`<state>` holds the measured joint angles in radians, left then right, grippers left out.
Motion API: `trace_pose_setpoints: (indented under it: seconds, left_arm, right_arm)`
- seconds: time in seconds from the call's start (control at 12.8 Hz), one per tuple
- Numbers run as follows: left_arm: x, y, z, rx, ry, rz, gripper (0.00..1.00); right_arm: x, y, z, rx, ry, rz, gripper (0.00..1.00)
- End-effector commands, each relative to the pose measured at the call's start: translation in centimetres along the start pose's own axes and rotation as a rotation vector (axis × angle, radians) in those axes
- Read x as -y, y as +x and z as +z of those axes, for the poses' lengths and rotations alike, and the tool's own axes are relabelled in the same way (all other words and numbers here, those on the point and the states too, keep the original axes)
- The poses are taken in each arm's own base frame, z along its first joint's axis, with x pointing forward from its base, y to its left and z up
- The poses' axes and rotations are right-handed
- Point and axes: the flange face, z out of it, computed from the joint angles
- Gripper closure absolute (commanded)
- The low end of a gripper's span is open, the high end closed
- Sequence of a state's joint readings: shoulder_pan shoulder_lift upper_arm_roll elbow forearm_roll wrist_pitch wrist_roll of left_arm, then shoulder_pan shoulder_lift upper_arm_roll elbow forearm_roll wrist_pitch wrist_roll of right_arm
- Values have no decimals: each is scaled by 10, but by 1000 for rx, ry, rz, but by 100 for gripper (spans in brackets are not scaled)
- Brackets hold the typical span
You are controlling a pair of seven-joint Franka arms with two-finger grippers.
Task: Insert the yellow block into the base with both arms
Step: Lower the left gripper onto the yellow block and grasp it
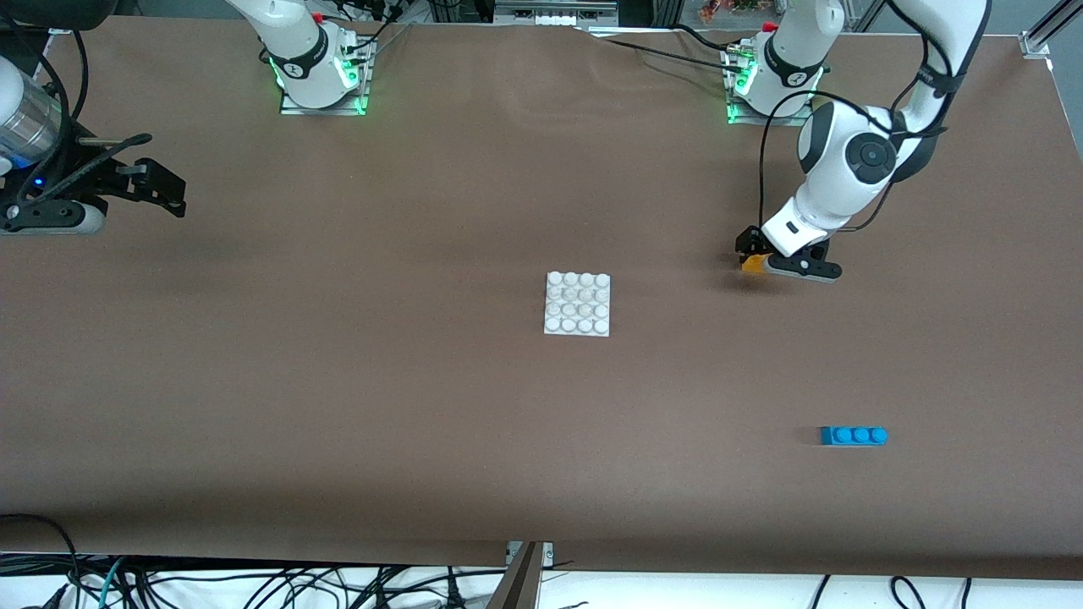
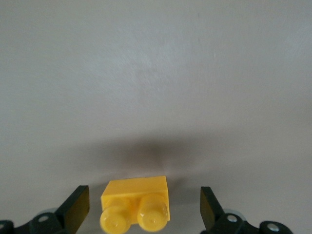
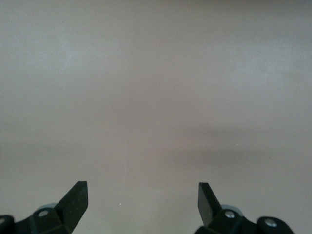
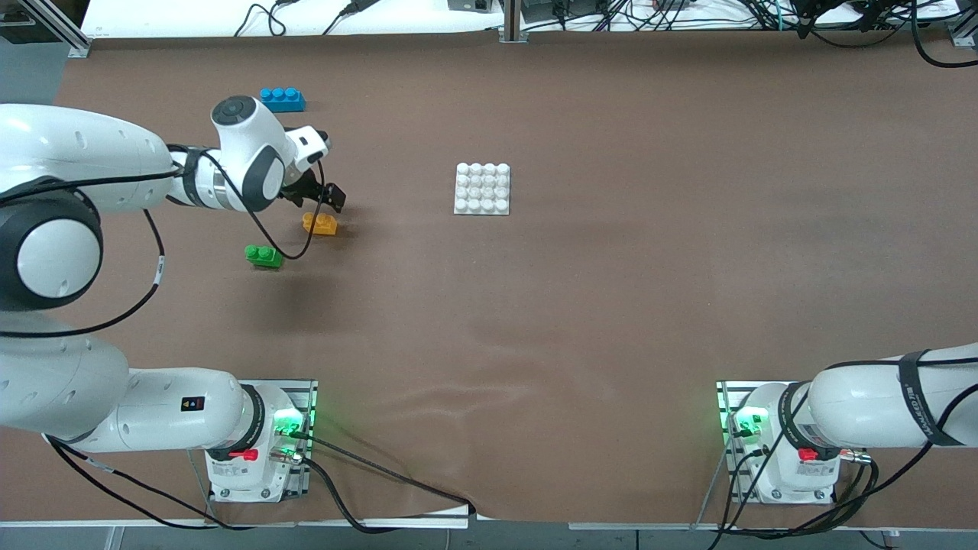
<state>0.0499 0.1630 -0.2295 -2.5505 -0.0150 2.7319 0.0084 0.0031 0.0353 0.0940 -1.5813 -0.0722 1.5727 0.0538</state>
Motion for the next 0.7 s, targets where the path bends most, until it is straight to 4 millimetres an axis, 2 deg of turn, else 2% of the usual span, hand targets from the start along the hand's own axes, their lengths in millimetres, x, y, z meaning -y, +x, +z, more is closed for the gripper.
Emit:
trace_pose_setpoints:
  seconds: [0.0, 0.31, 0.62]
  left_arm:
    - [2, 0, 4, -7, 16, 59, 0]
    - [2, -3, 7, 10, 17, 77, 0]
    - [6, -5, 7, 38, 19, 104, 0]
  right_arm:
    - [-4, 2, -4, 8, -3, 5, 0]
    - [-4, 2, -3, 12, -2, 8, 0]
    - [-16, 4, 2, 21, 0, 15, 0]
